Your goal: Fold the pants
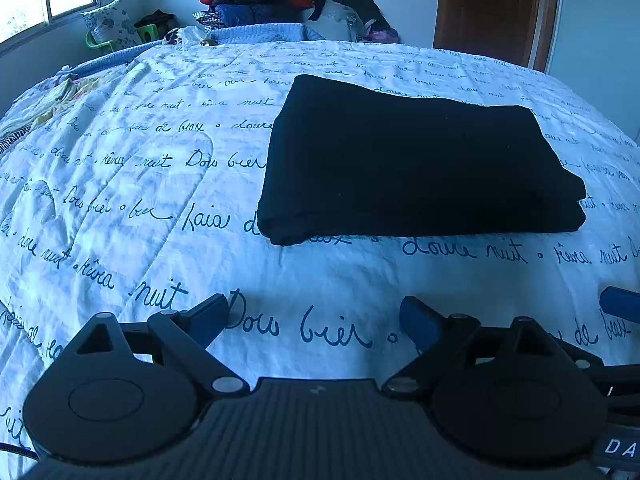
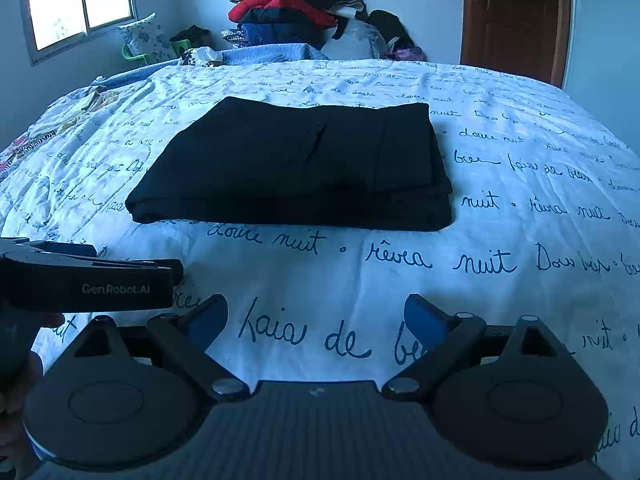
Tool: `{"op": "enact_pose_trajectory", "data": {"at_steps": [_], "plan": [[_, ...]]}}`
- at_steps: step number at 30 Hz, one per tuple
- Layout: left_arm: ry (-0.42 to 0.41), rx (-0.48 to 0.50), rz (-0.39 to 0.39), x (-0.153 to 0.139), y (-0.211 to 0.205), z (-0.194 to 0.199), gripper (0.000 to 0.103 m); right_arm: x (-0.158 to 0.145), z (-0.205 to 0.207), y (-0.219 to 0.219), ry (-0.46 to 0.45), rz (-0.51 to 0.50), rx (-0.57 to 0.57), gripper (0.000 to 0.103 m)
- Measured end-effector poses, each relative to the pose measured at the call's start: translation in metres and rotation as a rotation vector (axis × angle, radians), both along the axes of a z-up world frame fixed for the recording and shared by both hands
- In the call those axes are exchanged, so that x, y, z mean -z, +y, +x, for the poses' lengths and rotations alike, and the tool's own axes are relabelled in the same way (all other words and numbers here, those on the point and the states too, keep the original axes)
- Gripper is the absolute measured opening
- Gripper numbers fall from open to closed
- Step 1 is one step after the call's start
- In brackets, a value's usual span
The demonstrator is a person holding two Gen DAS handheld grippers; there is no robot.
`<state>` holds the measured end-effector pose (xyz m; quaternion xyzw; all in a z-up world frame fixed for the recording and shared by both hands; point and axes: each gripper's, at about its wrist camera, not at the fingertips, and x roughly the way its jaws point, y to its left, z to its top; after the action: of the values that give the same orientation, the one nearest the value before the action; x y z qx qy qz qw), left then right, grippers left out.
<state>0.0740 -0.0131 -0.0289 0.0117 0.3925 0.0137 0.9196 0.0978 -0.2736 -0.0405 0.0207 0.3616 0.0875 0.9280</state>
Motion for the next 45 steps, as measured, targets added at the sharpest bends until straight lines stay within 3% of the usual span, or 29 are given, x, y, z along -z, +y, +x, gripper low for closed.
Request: {"op": "enact_pose_trajectory", "data": {"at_steps": [45], "plan": [[-0.008, -0.024, 0.017, 0.0, 0.012, -0.013, 0.095, 0.0, -0.006, -0.02, -0.03, 0.023, 0.042, 0.096]]}}
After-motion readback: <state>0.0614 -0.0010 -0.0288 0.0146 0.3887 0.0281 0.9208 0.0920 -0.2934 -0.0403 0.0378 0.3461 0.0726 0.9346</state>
